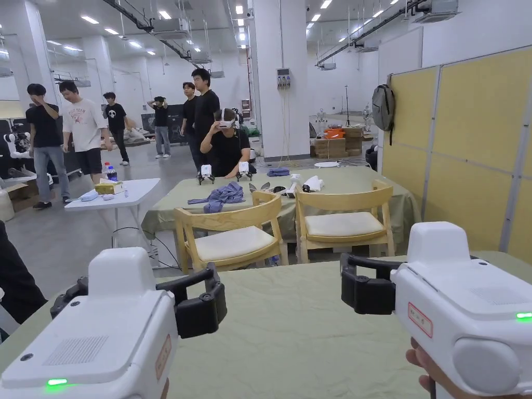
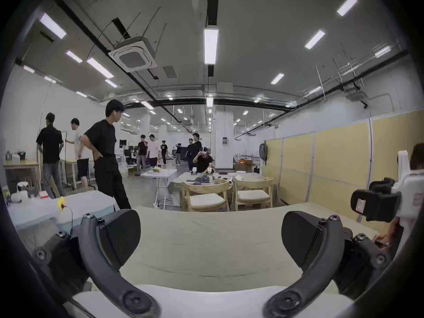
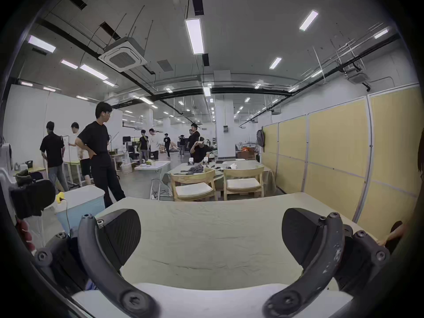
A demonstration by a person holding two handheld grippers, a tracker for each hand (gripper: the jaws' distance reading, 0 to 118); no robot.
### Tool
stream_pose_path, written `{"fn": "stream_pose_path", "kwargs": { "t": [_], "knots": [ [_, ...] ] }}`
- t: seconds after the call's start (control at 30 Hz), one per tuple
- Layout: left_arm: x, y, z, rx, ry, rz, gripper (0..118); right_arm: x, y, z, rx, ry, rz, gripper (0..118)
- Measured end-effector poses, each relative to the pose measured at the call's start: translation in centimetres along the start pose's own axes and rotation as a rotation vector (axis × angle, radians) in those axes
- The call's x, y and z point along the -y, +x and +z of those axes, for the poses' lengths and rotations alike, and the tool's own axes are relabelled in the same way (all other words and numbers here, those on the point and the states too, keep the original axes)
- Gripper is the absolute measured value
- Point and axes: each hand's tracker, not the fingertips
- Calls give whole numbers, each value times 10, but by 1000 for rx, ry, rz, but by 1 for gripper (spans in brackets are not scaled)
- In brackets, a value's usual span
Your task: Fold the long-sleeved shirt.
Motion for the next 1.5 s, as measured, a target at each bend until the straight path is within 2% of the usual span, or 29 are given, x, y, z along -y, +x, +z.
{"fn": "stream_pose_path", "kwargs": {
  "t": [0.3, 0.5, 0.67, 0.83, 1.13, 1.5],
  "knots": [
    [5, -4, -1, 10, -24, -6, 118, 2, 3, -1, -20, -39, -48, 118],
    [5, -4, 0, 20, -28, -7, 118, 0, -4, 4, -1, -28, -29, 118],
    [5, -4, 1, 16, -25, -20, 118, -3, -5, 4, -5, -61, -84, 118],
    [5, -4, 3, 21, -26, -21, 118, -3, -4, 4, -17, -67, -93, 118],
    [4, -6, 4, 19, -21, -15, 118, -3, -8, 4, -27, -74, -65, 118],
    [7, -9, 2, 32, -37, 2, 118, 1, -12, -1, 31, -82, -15, 118]
  ]
}}
